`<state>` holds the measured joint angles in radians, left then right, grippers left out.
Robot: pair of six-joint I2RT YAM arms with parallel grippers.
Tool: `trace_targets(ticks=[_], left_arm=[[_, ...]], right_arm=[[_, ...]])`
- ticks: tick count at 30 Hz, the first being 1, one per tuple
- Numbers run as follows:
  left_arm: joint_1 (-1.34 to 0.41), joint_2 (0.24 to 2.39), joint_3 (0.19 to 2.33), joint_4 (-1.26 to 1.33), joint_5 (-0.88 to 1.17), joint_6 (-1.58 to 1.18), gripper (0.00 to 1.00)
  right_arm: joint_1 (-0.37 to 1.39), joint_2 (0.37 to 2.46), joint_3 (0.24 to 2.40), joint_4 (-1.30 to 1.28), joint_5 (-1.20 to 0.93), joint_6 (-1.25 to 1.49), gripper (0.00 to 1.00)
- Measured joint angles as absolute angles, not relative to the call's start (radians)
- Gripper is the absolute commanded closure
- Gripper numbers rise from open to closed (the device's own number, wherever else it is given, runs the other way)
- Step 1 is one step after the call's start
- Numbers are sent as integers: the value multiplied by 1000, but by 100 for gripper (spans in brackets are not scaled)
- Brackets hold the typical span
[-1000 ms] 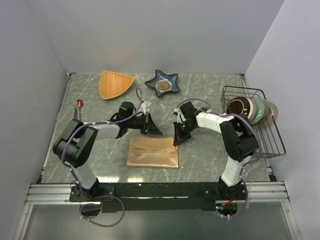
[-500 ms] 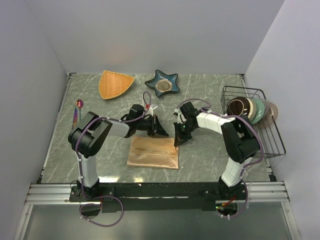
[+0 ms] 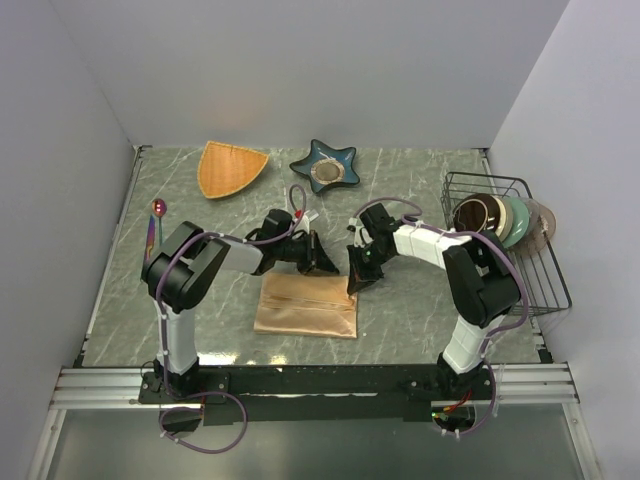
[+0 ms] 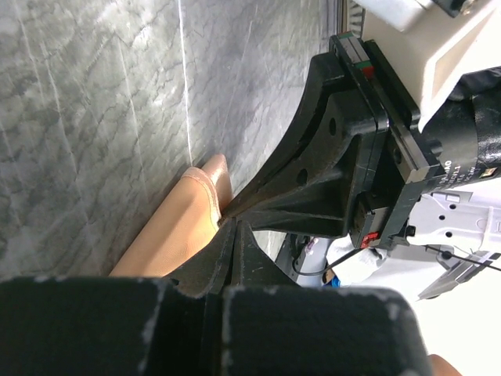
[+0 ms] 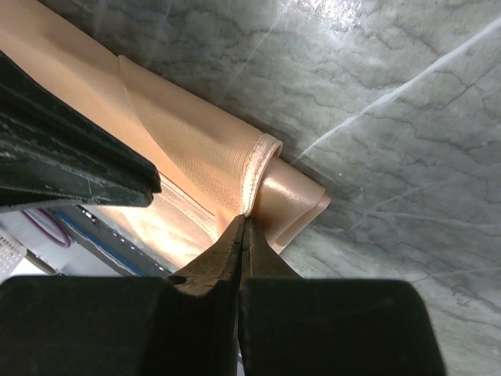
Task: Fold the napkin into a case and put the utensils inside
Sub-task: Fold the lower triangle-folded napkin at the center of the board.
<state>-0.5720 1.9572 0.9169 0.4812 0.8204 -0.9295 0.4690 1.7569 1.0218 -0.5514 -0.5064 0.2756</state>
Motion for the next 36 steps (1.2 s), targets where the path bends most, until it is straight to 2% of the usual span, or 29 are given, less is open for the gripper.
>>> trace_targets(ticks=[9, 16, 20, 26, 31, 36], left_arm=[[-592, 2012, 941, 418, 795, -891, 99], [-596, 2049, 989, 319, 784, -849, 99], [-597, 2065, 1015, 303, 788, -846, 99], [-597, 2067, 1021, 293, 789, -832, 99], [-597, 2067, 1021, 294, 789, -830, 99], [-597, 2067, 1026, 286, 789, -828, 99]], right_arm=[[469, 1798, 1020, -532, -525, 280, 100], [456, 1795, 1044, -575, -552, 251, 75], [421, 1760, 1070, -596, -620, 238, 69], [405, 1673, 1068, -491, -691, 308, 73], [406, 1703, 1020, -403, -728, 368, 78], [408, 1747, 938, -371, -742, 387, 78]])
